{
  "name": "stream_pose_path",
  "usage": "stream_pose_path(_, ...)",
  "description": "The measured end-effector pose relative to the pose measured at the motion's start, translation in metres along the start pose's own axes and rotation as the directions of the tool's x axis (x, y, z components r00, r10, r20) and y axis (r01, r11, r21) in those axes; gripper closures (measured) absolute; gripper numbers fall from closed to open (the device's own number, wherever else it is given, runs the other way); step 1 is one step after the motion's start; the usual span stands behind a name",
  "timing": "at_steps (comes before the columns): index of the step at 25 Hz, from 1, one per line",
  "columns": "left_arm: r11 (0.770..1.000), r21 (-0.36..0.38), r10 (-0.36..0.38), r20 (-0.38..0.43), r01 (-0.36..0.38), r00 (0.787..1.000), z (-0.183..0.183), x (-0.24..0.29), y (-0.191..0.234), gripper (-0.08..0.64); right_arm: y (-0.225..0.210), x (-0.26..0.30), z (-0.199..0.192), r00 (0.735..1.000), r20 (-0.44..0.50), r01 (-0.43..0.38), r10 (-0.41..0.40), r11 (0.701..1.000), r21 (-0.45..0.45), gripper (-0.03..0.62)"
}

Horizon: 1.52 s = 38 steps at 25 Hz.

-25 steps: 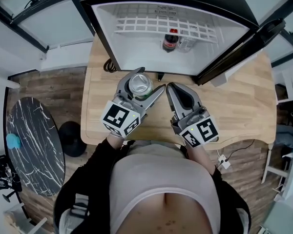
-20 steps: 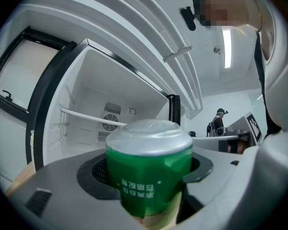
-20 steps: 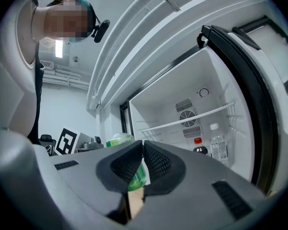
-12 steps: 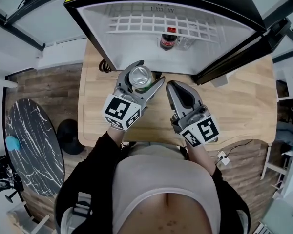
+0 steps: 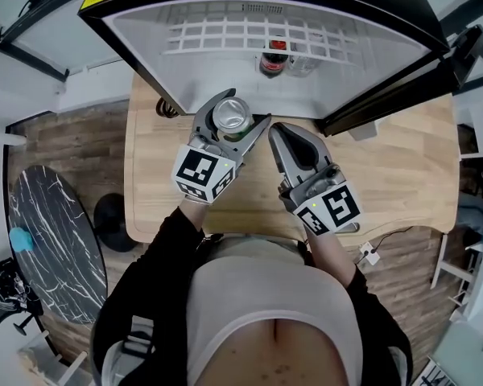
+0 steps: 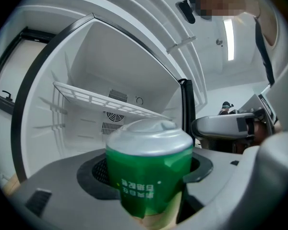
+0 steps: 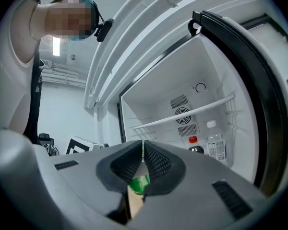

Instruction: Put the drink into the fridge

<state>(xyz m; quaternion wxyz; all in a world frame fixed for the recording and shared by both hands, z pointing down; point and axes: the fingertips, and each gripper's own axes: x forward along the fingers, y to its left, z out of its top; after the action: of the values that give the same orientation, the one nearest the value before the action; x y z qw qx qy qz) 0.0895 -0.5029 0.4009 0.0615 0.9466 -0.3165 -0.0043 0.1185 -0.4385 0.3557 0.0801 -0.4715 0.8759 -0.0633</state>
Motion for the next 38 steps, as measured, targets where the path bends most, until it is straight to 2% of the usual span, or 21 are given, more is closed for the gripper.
stream_pose_path(7,1.000,0.005,0.016,-0.010,-0.016,1.000,-0.018,0.018,0.017,0.213,-0.008,-0.004,-0.011,0.999,-0.018,0.030,-0.029,0.999,0.025,0.560)
stream_pose_path(14,1.000,-0.011,0.026,-0.017,-0.026,1.000,-0.037,0.033,0.031,0.213,-0.009,-0.002,-0.017,0.999,-0.030,0.030,-0.029,0.999,0.038,0.560)
stream_pose_path(18,0.999,0.004,0.041,-0.029,-0.041,0.999,-0.047,0.041,0.039,0.213,-0.010,-0.002,-0.021,0.999,-0.038,0.034,-0.032,0.998,0.045,0.560)
stream_pose_path(23,0.998,-0.006,0.055,-0.035,-0.055,0.998,-0.055,0.054,0.050,0.213,-0.015,-0.005,-0.024,0.998,-0.050,0.052,-0.050,0.997,0.054,0.560)
stream_pose_path(32,0.998,0.026,0.051,-0.053,-0.050,0.997,-0.067,0.068,0.062,0.213,-0.019,-0.004,-0.030,0.996,-0.065,0.061,-0.057,0.996,0.062,0.560)
stream_pose_path(38,0.998,0.013,0.059,-0.078,-0.058,0.995,-0.076,0.075,0.071,0.213,-0.018,-0.003,-0.033,0.996,-0.074,0.057,-0.052,0.996,0.074,0.560)
